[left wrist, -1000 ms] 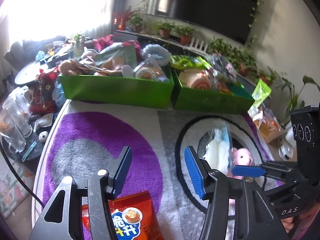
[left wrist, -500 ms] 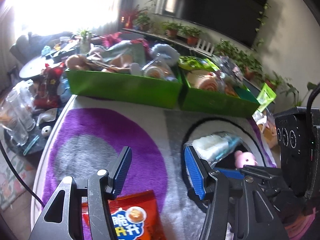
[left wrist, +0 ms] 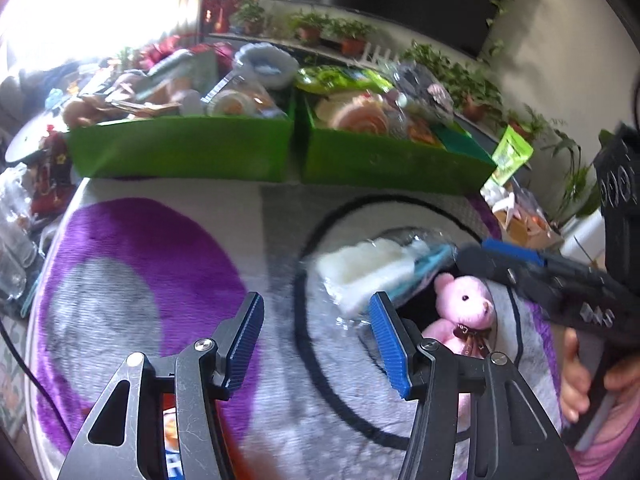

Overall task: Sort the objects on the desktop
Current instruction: 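Lower both tools around the clear bag with white item and close on it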

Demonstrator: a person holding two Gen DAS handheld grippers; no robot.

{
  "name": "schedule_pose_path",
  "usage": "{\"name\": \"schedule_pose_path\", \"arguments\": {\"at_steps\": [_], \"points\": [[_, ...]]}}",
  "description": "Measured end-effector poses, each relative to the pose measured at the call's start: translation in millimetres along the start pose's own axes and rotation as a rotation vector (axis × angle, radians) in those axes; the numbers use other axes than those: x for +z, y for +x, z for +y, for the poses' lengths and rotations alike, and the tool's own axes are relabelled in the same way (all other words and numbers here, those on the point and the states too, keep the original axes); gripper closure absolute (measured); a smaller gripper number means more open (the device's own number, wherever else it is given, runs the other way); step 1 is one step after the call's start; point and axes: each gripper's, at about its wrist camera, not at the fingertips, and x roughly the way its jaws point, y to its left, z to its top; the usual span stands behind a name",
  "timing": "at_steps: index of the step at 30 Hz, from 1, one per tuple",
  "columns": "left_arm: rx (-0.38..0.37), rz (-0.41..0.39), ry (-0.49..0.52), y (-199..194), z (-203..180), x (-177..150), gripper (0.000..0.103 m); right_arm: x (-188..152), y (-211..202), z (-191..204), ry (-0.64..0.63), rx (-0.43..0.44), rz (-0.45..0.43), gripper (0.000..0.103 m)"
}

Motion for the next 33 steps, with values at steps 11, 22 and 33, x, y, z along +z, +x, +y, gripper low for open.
{"name": "schedule_pose_path", "arguments": {"at_steps": [11, 22, 33], "points": [[0.027, 0.039, -0.015, 22, -3, 6, 0.047, 11, 29, -22, 0.002, -0.004, 0.059, 0.035], [0.005, 0.067, 0.037, 42, -15, 9, 0.054, 5, 48, -12, -0.1, 0.009, 0.102, 0.037], [-0.008, 0.101, 0.032, 43, -14, 6, 0.062, 4, 53, -16, -0.1, -0.01, 0.106, 0.038]]}}
